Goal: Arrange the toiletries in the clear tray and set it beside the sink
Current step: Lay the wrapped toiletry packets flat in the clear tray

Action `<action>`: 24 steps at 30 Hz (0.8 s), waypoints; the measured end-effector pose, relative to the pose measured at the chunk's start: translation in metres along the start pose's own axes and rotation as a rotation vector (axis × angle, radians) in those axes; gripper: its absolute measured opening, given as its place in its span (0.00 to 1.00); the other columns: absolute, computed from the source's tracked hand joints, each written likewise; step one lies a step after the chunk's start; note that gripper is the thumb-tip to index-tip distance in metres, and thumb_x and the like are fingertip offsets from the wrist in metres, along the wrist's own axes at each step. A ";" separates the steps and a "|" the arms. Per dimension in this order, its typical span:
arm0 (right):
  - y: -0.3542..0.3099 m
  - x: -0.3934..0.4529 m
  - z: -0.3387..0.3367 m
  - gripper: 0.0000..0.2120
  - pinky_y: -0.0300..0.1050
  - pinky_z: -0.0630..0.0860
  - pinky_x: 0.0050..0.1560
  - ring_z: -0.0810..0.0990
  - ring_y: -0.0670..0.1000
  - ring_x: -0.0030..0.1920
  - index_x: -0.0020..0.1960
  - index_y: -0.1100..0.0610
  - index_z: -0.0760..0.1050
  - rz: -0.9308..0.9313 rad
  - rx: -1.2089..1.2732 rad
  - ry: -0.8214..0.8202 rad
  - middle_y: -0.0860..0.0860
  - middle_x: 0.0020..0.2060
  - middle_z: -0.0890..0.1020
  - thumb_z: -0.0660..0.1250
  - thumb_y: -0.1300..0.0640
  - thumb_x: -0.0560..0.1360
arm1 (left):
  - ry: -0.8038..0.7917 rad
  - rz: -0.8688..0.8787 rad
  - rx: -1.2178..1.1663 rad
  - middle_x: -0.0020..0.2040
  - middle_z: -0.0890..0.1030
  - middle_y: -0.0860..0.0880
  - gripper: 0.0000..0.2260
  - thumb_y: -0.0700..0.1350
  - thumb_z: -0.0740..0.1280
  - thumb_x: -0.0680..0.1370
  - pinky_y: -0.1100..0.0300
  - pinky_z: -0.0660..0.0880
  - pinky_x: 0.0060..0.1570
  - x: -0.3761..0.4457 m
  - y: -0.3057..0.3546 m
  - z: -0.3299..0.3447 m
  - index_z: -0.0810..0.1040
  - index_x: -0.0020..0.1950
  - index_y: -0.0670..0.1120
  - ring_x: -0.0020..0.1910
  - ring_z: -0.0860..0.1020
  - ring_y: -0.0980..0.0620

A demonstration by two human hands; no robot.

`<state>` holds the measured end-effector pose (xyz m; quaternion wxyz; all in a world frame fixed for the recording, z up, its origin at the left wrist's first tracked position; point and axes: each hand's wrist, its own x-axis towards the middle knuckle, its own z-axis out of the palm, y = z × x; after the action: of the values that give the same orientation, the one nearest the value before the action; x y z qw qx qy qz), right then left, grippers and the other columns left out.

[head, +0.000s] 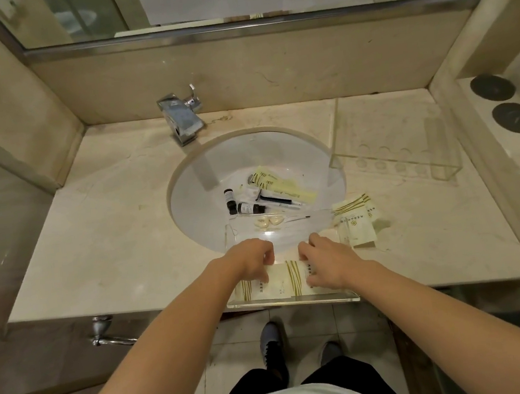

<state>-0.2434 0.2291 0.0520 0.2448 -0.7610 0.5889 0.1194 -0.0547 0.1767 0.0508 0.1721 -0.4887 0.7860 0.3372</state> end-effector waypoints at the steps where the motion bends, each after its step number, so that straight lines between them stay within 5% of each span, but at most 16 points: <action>1: 0.001 -0.001 0.001 0.22 0.49 0.77 0.49 0.72 0.51 0.53 0.60 0.51 0.67 -0.005 0.000 0.002 0.51 0.57 0.70 0.71 0.48 0.70 | -0.003 -0.003 0.001 0.51 0.74 0.52 0.15 0.42 0.75 0.70 0.57 0.74 0.53 0.001 0.000 0.000 0.75 0.53 0.48 0.52 0.74 0.49; 10: 0.008 0.004 -0.014 0.14 0.47 0.75 0.46 0.75 0.51 0.49 0.57 0.51 0.70 0.134 0.174 0.170 0.49 0.54 0.73 0.65 0.49 0.74 | 0.006 0.035 -0.067 0.47 0.76 0.53 0.12 0.45 0.75 0.70 0.56 0.75 0.53 0.019 0.019 -0.022 0.76 0.50 0.50 0.47 0.75 0.51; 16: 0.042 0.005 -0.042 0.04 0.47 0.73 0.42 0.76 0.52 0.46 0.50 0.52 0.73 0.392 0.429 0.448 0.49 0.48 0.77 0.65 0.54 0.75 | 0.124 0.110 -0.269 0.38 0.74 0.55 0.07 0.45 0.73 0.73 0.62 0.70 0.38 0.042 0.068 -0.049 0.78 0.48 0.45 0.35 0.72 0.57; 21: 0.096 -0.007 -0.045 0.07 0.46 0.72 0.43 0.76 0.54 0.46 0.53 0.54 0.74 0.630 0.576 0.571 0.51 0.50 0.78 0.64 0.56 0.75 | 0.188 0.106 -0.349 0.42 0.77 0.51 0.05 0.43 0.69 0.74 0.59 0.73 0.44 0.069 0.104 -0.056 0.78 0.48 0.45 0.43 0.75 0.51; 24: 0.123 -0.016 -0.037 0.10 0.47 0.74 0.47 0.75 0.53 0.48 0.57 0.54 0.73 0.709 0.604 0.530 0.52 0.54 0.77 0.64 0.56 0.76 | 0.186 0.088 -0.284 0.51 0.78 0.47 0.12 0.44 0.70 0.74 0.58 0.73 0.49 0.090 0.122 -0.056 0.77 0.55 0.43 0.49 0.76 0.49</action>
<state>-0.3692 0.2005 0.0621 0.2404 -0.4151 0.8595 -0.1763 -0.2014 0.1147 0.0808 0.0129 -0.5024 0.7637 0.4052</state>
